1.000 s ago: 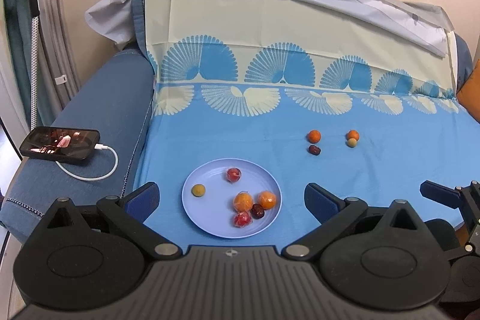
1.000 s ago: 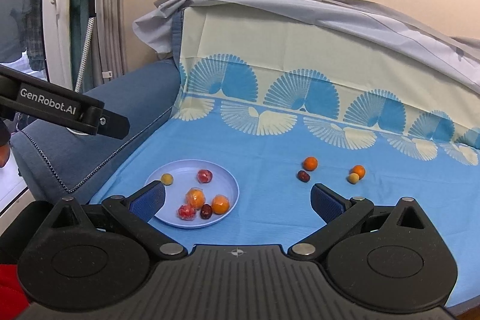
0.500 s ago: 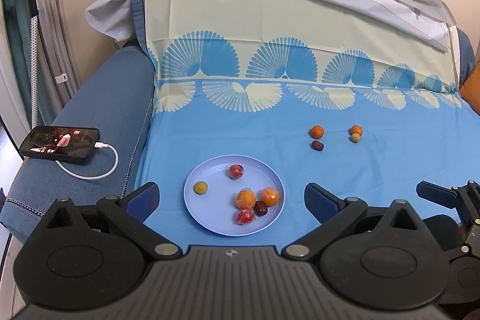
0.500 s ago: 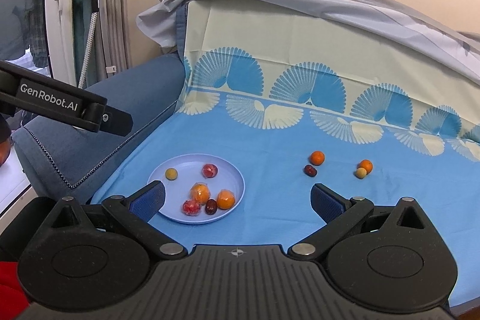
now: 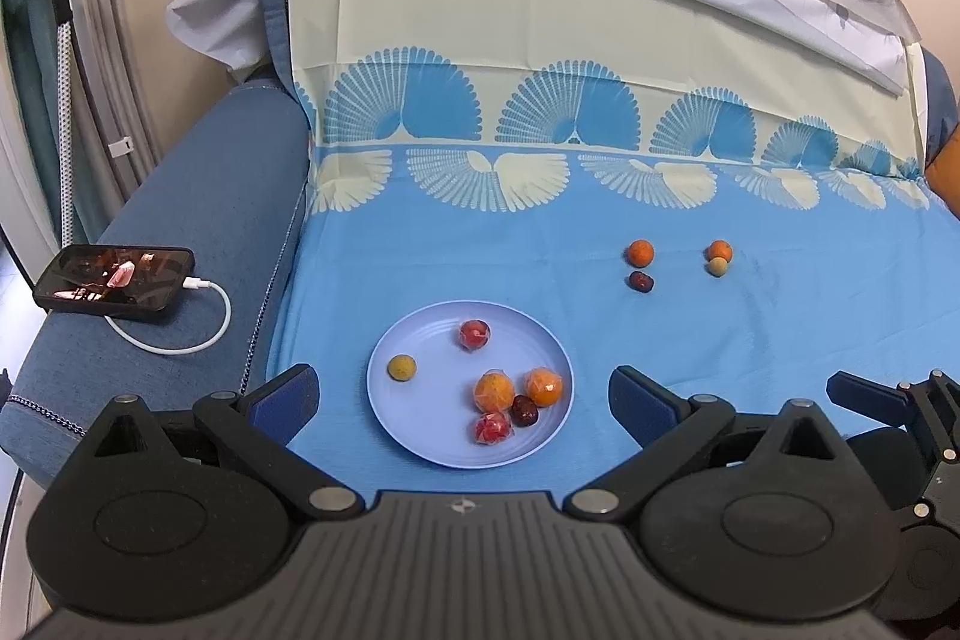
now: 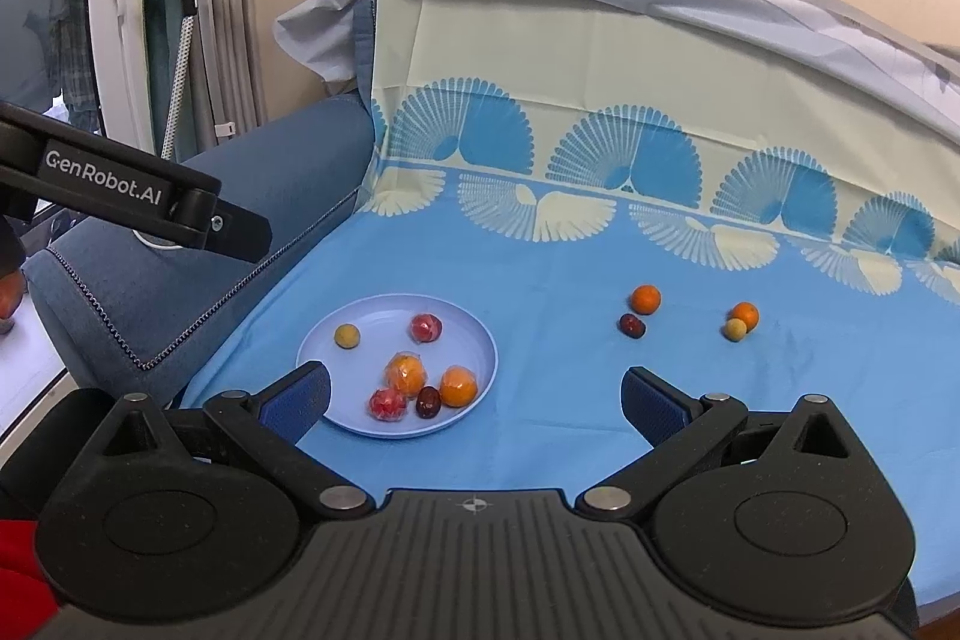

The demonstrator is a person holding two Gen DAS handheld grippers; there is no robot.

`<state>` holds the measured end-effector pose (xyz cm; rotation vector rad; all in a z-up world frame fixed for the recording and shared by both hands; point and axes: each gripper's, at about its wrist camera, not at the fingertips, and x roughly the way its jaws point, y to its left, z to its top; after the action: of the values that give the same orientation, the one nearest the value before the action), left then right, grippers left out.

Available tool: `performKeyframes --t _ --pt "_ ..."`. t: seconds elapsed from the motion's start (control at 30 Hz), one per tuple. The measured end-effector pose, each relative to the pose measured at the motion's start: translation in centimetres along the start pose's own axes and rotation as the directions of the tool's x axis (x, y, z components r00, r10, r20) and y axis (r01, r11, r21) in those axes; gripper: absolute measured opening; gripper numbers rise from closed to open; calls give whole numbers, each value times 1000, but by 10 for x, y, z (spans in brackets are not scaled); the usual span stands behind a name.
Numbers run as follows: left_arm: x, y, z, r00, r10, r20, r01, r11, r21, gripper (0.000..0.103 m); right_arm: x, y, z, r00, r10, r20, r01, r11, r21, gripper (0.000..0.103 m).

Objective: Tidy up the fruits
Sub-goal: 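Withdraw both open tools from the plate toward the remaining fruits, then grasp a red date with the left tool while the right tool grasps a yellow fruit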

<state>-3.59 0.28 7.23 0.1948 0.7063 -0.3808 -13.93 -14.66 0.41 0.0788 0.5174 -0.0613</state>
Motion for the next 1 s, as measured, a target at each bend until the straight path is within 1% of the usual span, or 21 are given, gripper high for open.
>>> performKeyframes --t 0.23,0.4,0.5,0.6,0.67,0.7,0.77,0.83,0.9,0.97,1.0 --pt "14 -3 1 999 6 -40 -6 1000 -6 103 12 -8 -5 1000 -5 -24 5 999 34 102" --pt "27 -11 10 998 -6 -58 6 1000 -10 103 21 -19 -6 999 -22 -41 25 997 75 102" --pt "38 -18 17 998 -18 -67 18 1000 -7 103 26 -32 -6 998 -55 -43 60 993 103 102" --pt "56 -29 27 995 -48 -86 46 999 -20 103 37 -52 -6 990 -130 -50 135 981 136 102" --pt "71 -38 35 993 -69 -99 66 997 -31 103 45 -72 -6 982 -182 -58 189 967 169 102" --pt "81 -45 40 992 -71 -102 69 997 -22 103 50 -81 -6 978 -202 -59 210 961 181 102" --pt "104 -64 48 994 -56 -99 58 998 21 103 64 -103 -3 967 -248 -60 255 947 196 102" --pt "132 -84 56 992 -62 -111 70 995 68 103 83 -125 0 956 -287 -59 293 934 204 102" --pt "169 -106 66 984 -93 -153 108 990 95 103 110 -153 3 939 -337 -72 344 912 222 102" --pt "204 -123 73 972 -153 -178 170 982 86 103 139 -182 6 915 -396 -83 404 885 232 102" --pt "223 -132 78 966 -166 -198 184 980 78 103 154 -195 7 905 -414 -94 425 875 231 102"
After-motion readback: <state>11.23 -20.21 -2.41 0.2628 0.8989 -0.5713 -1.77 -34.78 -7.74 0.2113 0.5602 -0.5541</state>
